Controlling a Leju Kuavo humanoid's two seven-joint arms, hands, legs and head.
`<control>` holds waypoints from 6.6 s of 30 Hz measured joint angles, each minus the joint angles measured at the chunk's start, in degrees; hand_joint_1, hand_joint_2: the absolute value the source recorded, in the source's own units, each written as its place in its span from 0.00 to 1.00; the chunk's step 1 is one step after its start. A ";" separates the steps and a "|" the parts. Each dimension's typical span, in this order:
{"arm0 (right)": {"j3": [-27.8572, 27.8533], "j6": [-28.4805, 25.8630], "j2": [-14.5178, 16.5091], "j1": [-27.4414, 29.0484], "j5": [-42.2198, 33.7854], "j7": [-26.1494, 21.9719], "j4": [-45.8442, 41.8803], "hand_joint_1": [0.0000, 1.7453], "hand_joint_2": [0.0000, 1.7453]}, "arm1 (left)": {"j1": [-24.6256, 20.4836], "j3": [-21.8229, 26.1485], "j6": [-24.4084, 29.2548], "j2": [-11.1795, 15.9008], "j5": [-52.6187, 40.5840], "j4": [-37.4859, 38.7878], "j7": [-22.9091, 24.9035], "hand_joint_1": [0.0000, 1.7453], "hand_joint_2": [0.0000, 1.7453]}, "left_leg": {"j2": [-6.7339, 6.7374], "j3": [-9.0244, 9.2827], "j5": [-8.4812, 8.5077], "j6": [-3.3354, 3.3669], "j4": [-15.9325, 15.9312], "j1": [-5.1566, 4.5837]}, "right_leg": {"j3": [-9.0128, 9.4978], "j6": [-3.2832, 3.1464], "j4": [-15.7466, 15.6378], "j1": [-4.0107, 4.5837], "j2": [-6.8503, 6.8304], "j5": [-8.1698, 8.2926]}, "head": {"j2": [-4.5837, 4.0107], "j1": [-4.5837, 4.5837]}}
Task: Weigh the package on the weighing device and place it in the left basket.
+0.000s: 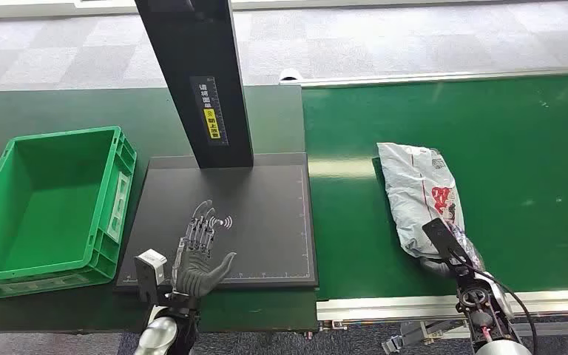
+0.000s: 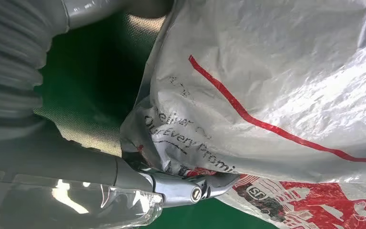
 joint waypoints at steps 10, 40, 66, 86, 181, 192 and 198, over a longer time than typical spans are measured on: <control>0.16 -2.33 -0.10 -0.69 -1.35 -3.11 0.07 1.00 1.00 | 0.58 0.35 0.37 0.00 0.00 -0.93 -0.02 0.00 1.00 | -0.01 0.03 0.01 -0.01 0.00 -0.01 | 0.02 0.00 0.01 0.02 -0.01 0.00 | 0.00 -0.01; 13.09 -11.22 3.73 8.51 -6.31 -3.60 -41.66 1.00 1.00 | 1.33 2.22 1.09 0.02 0.11 -4.23 1.33 0.00 1.00 | 0.00 -0.01 0.03 0.00 0.00 -0.02 | -0.02 0.00 0.01 -0.01 -0.01 0.00 | 0.00 0.00; 40.24 -1.08 21.84 4.86 -12.67 -7.11 -34.86 1.00 1.00 | -0.22 12.12 5.78 0.42 -2.02 -11.87 2.57 0.00 1.00 | 0.14 0.00 0.11 -0.12 -0.07 0.09 | -0.02 -0.08 0.09 0.14 0.09 0.02 | -0.01 0.02; 42.05 3.15 24.58 0.18 -26.59 -12.47 -27.71 0.00 1.00 | 2.73 19.25 7.46 0.84 -9.26 -17.62 3.55 0.00 1.00 | 0.13 0.02 0.11 -0.12 -0.05 0.07 | -0.07 -0.08 0.06 0.13 0.08 0.02 | 0.00 0.02; 27.13 2.69 15.58 17.44 -36.30 -21.10 -65.14 0.00 1.00 | -7.76 4.71 29.57 12.71 -39.70 -34.65 6.89 1.00 1.00 | -0.69 -0.46 0.47 0.07 -0.07 -0.15 | -0.01 0.13 -0.08 -0.08 -0.70 0.13 | 0.00 0.04; 32.95 2.75 16.27 12.86 -38.05 -20.73 -63.28 0.00 1.00 | -40.40 12.09 33.92 20.38 -61.51 23.29 25.50 1.00 1.00 | 0.19 -0.40 0.82 -0.15 -0.07 0.01 | -0.35 -0.26 0.04 0.08 0.09 0.70 | 0.00 0.02; 33.97 2.75 16.58 12.05 -38.12 -20.56 -62.47 0.00 1.00 | -43.35 12.09 33.92 21.25 -62.00 32.05 26.26 1.00 1.00 | 0.18 -0.53 0.82 -0.15 -0.06 0.01 | -0.60 -0.26 0.04 0.08 0.08 0.69 | 0.00 0.03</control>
